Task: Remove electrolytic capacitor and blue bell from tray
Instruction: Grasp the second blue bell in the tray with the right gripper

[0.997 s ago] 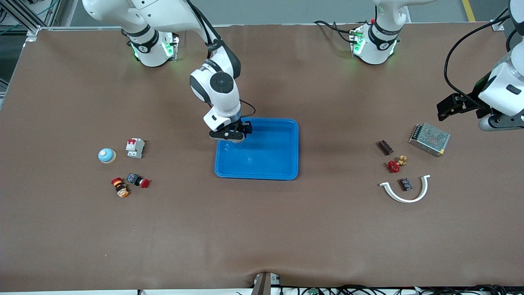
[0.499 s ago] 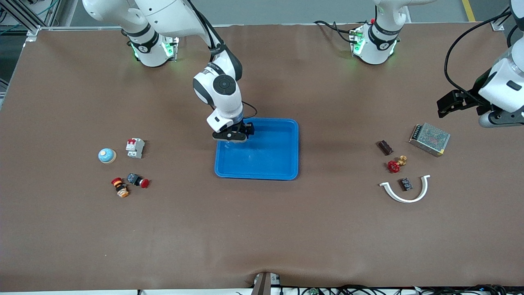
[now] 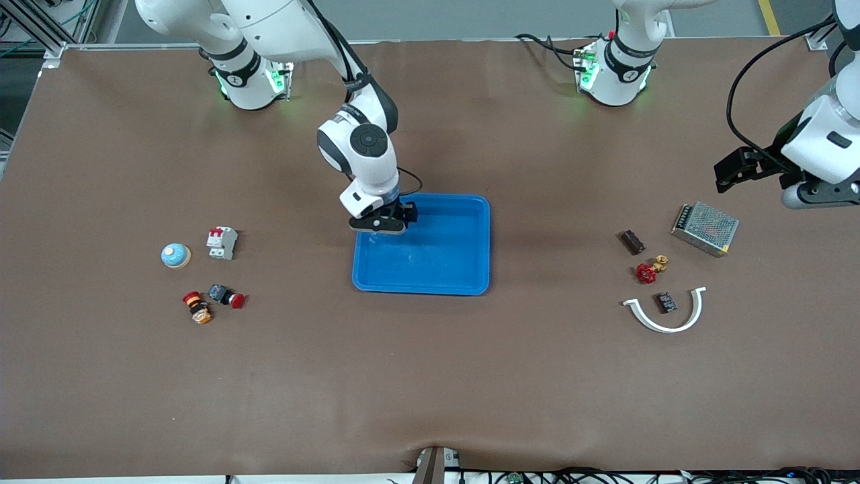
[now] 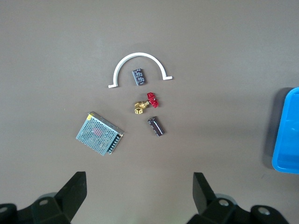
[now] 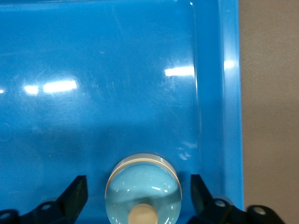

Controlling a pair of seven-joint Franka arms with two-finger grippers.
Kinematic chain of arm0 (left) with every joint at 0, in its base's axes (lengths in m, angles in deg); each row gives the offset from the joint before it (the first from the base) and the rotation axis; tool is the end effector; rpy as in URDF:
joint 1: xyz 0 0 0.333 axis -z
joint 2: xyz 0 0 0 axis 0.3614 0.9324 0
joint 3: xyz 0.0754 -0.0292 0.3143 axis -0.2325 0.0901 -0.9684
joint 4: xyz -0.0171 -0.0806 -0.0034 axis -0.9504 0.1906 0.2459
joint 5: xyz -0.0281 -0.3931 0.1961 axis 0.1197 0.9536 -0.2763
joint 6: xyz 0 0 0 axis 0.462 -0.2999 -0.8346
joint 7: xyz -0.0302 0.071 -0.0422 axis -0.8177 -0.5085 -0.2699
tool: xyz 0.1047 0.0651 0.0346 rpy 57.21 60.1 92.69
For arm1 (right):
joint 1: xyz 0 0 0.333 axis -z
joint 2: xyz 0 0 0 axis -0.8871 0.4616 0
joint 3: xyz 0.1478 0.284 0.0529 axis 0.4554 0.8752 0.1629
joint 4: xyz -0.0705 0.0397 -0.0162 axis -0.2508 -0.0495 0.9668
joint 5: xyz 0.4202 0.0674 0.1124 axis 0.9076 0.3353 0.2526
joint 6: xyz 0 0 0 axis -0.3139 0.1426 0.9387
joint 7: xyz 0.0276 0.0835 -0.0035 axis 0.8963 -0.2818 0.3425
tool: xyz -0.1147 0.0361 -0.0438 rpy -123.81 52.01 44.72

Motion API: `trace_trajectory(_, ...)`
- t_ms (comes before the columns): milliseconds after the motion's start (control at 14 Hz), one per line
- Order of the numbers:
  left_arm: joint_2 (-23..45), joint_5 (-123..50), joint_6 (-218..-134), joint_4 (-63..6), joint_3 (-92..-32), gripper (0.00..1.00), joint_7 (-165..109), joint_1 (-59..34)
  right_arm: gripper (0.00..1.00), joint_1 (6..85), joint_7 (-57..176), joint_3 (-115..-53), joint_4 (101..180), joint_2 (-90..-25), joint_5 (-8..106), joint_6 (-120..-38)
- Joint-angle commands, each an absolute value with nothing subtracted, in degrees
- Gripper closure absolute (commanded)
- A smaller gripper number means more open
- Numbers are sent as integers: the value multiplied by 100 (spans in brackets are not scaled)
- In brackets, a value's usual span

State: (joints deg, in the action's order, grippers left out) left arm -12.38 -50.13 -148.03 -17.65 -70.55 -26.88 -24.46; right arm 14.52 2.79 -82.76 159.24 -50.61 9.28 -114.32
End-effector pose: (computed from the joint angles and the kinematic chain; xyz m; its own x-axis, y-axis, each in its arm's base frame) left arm 0.6077 -0.0584 0.6010 0.9995 0.0151 -0.0266 0.0129 -0.9968 -0.0795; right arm 0.4556 0.4345 0.1292 0.9924 -0.0938 0.0791 -0.0938 -0.9956 -0.0034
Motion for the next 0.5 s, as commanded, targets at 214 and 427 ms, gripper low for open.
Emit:
trace_trajectory(214,-1373,-4897,-14743,-1839,-7088,0,-2806,-2435,49,1382,74,-8332,15839,-4968,776,-11457)
trace_trajectory(427,-1373,-4897,-14743,-1839,-7088,0,-2814,-2444,57,1390,74,-8332,15839,-4968,776,-11439)
